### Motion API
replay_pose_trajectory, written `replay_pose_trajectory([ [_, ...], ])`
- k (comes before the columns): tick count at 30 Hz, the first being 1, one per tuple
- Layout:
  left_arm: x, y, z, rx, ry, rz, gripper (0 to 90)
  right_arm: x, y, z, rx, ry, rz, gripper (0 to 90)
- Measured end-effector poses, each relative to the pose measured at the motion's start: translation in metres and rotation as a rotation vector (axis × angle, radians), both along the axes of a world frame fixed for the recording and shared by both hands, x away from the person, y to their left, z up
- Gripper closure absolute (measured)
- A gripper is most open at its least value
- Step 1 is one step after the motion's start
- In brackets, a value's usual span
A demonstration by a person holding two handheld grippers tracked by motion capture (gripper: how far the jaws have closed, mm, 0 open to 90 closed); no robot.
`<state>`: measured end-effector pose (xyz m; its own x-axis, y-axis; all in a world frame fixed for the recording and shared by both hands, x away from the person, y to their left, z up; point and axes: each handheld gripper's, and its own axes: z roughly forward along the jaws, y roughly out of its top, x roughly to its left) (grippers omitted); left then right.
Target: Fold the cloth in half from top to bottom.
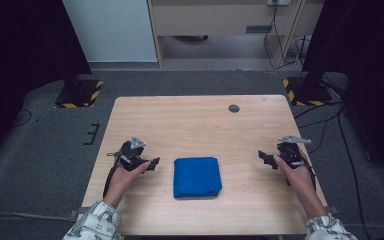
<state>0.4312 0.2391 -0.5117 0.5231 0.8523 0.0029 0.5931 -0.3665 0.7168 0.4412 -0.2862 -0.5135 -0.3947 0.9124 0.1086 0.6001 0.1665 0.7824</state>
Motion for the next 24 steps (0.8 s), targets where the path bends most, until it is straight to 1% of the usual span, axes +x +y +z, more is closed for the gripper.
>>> replay_pose_trajectory([
  [3, 0.005, -0.002, -0.006, 0.007, 0.007, 0.003, 7.7, 0.008, 0.003, -0.002, -0.009, 0.012, -0.017, 9.9],
  [4, 0.005, -0.002, -0.006, 0.007, 0.007, 0.003, 7.6, 0.008, 0.003, -0.002, -0.009, 0.012, -0.017, 9.9],
  [5, 0.007, -0.003, -0.01, 0.019, 0.015, 0.005, 7.4, 0.011, 0.004, -0.004, -0.041, 0.016, -0.033, 10.9],
  [6, 0.007, -0.003, -0.011, 0.022, 0.019, 0.005, 7.3, 0.012, 0.005, -0.005, -0.056, 0.018, -0.044, 11.1],
  [7, 0.008, -0.003, -0.012, 0.025, 0.02, 0.006, 7.2, 0.014, 0.007, -0.007, -0.058, 0.024, -0.056, 11.0],
  [9, 0.008, -0.004, -0.014, 0.029, 0.024, 0.005, 6.9, 0.016, 0.01, -0.011, -0.064, 0.045, -0.06, 10.5],
  [11, 0.009, -0.004, -0.016, 0.031, 0.03, 0.011, 6.6, 0.017, 0.013, -0.015, -0.093, 0.062, -0.052, 9.9],
  [14, 0.01, -0.004, -0.022, 0.035, 0.032, 0.021, 6.1, 0.019, 0.02, -0.022, -0.141, 0.089, -0.065, 9.2],
  [15, 0.01, -0.003, -0.024, 0.019, 0.032, 0.021, 4.6, 0.02, 0.023, -0.024, -0.151, 0.079, -0.069, 7.1],
  [16, 0.01, -0.003, -0.024, 0.019, 0.032, 0.021, 3.1, 0.02, 0.023, -0.024, -0.151, 0.079, -0.069, 7.1],
  [18, 0.008, -0.001, -0.026, 0.011, 0.015, 0.014, 2.9, 0.019, 0.027, -0.026, -0.143, 0.06, -0.075, 6.2],
  [21, 0.006, -0.002, -0.026, 0.012, 0.015, 0.014, 2.2, 0.016, 0.029, -0.026, -0.143, 0.06, -0.063, 6.1],
  [23, 0.005, -0.002, -0.026, 0.013, 0.016, 0.016, 1.7, 0.012, 0.03, -0.026, -0.141, 0.059, -0.039, 6.1],
  [24, 0.005, -0.002, -0.026, 0.014, 0.017, 0.017, 1.3, 0.011, 0.03, -0.026, -0.142, 0.056, -0.039, 6.2],
])
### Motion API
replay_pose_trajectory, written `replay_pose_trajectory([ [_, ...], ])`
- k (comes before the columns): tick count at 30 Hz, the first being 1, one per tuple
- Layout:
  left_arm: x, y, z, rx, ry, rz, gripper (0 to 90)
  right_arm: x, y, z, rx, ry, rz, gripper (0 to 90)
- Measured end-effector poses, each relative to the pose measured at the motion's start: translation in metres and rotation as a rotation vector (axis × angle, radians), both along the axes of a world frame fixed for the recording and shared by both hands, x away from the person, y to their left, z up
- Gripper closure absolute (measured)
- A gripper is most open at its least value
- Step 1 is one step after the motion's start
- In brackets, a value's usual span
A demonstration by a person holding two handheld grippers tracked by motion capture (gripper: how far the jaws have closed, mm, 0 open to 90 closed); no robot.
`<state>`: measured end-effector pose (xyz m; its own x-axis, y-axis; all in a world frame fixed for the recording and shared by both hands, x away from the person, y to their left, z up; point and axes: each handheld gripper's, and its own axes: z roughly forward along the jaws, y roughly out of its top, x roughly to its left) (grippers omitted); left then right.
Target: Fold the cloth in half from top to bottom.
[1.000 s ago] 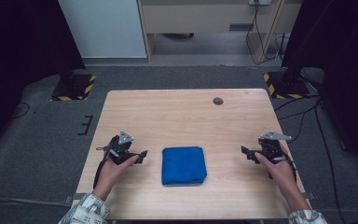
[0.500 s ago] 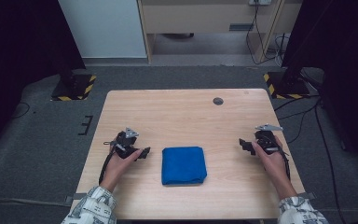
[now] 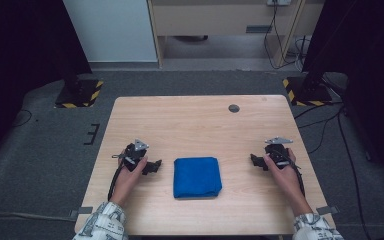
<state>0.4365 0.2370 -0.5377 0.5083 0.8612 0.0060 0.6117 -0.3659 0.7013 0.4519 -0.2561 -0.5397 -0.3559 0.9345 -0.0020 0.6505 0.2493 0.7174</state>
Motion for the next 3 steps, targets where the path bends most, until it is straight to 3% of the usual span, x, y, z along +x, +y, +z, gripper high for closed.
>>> replay_pose_trajectory([
  [3, -0.0006, -0.0003, 0.0, 0.0, 0.001, 0.001, 0.7, -0.0035, 0.0015, 0.0003, 0.002, 0.005, 0.003, 6.1],
])
